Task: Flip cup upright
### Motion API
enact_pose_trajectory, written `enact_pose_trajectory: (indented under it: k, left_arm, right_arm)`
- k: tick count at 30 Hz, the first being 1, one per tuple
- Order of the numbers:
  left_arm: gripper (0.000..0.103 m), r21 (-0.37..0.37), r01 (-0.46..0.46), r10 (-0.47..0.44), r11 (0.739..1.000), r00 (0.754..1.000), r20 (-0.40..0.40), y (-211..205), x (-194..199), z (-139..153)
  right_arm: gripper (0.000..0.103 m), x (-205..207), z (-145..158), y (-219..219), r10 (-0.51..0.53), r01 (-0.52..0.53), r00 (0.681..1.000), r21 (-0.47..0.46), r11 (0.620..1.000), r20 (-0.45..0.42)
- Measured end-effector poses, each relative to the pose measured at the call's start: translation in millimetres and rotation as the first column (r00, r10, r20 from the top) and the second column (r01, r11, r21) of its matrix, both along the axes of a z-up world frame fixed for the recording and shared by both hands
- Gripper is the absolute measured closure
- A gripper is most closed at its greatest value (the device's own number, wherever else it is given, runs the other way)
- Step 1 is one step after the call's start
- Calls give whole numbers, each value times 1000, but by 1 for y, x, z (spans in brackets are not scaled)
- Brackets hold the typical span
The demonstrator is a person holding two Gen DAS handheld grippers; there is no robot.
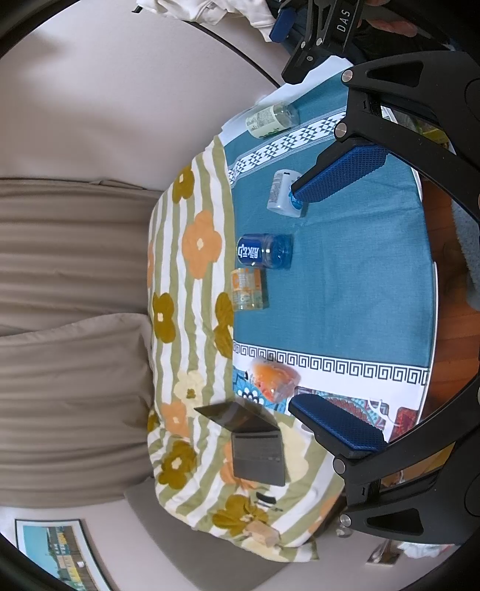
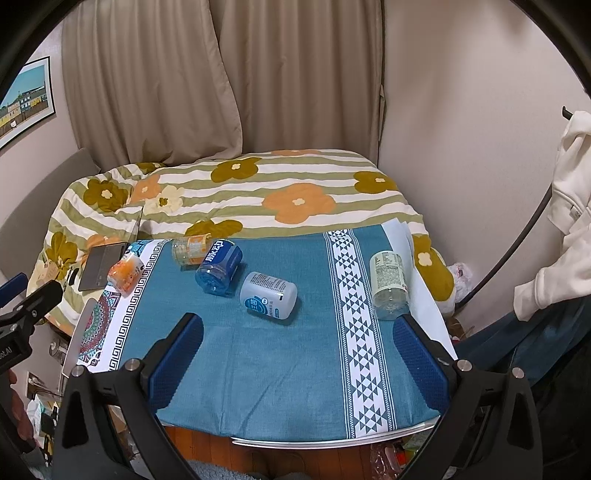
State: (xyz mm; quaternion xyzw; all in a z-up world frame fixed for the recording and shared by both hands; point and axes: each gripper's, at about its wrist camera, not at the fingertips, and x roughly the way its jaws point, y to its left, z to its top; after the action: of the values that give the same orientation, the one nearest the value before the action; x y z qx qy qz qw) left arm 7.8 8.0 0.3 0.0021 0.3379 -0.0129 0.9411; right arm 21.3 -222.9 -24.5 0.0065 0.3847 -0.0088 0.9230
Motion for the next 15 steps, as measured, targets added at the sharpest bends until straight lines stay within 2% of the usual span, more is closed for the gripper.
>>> enact_pose_trajectory:
  k: [15]
  left_arm:
    - [0,-1,0,0,1000,1000,-1,2,1,0]
  right_arm:
    - [0,2,-3,0,-8,8,1000,5,1000,-4]
